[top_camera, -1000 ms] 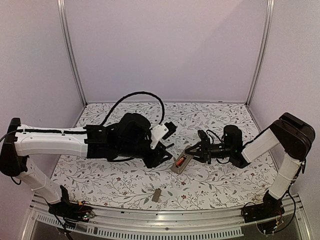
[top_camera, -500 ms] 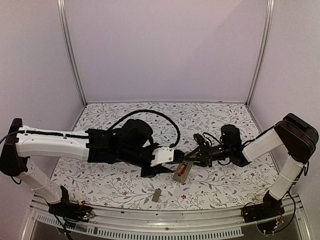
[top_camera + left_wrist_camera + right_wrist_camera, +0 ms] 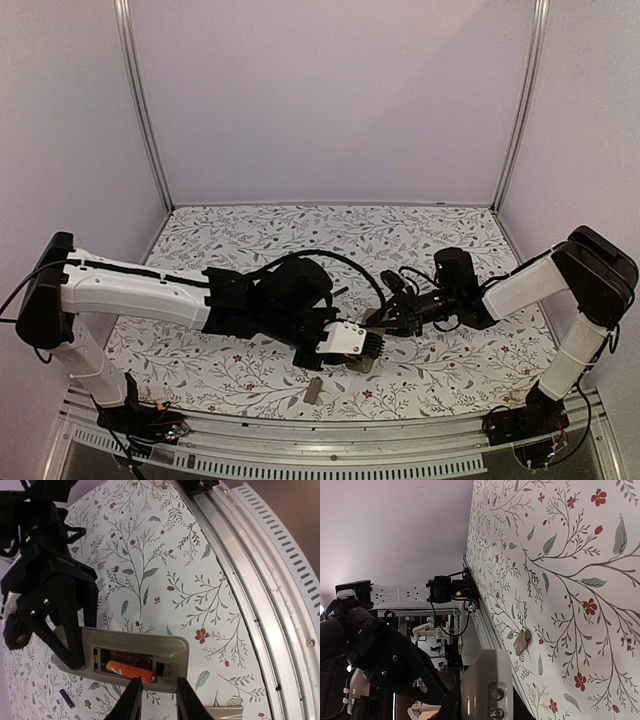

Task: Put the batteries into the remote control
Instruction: Load the battery into the battery compartment.

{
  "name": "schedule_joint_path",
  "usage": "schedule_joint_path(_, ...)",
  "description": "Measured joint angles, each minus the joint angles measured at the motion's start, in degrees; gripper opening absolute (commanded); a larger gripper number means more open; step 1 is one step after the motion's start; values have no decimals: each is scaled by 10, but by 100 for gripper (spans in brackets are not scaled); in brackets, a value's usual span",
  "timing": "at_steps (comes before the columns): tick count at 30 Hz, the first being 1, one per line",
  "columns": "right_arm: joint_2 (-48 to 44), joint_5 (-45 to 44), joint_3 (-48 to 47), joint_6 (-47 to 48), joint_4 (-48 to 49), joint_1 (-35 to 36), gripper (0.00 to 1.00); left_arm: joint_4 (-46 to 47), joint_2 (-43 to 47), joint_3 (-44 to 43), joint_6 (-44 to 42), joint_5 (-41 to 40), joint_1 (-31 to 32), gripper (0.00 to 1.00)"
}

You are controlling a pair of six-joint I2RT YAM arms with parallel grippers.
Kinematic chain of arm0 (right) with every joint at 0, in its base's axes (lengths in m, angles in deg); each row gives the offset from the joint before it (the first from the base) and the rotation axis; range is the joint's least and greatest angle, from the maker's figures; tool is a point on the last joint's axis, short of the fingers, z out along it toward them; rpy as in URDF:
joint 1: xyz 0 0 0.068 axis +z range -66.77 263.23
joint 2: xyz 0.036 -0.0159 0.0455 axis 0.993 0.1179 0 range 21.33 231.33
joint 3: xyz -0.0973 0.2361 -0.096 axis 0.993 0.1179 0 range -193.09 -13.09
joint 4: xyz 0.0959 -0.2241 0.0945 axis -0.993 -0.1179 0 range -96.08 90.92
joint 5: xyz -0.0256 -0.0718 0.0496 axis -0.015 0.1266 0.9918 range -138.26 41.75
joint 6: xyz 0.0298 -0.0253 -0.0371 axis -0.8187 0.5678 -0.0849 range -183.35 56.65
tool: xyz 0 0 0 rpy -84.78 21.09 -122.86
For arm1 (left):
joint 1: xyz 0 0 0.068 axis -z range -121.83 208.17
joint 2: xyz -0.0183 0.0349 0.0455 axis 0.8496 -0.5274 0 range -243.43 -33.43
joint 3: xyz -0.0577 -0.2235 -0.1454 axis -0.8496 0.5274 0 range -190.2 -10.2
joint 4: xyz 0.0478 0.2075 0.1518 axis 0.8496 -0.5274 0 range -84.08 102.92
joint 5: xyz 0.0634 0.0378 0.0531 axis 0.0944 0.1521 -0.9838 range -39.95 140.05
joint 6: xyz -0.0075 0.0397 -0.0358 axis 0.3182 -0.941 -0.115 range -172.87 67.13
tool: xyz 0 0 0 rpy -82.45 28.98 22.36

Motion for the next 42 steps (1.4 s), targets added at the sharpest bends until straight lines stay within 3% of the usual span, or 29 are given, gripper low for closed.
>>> schedule_joint_path(19,-5,0,-4,12,-16,7,0,4,-25,-12,-23,-6,0,20)
schedule_joint_path(42,-19,-7,-4,21,-26,12,0,13,-48,-24,-37,-33,3,8)
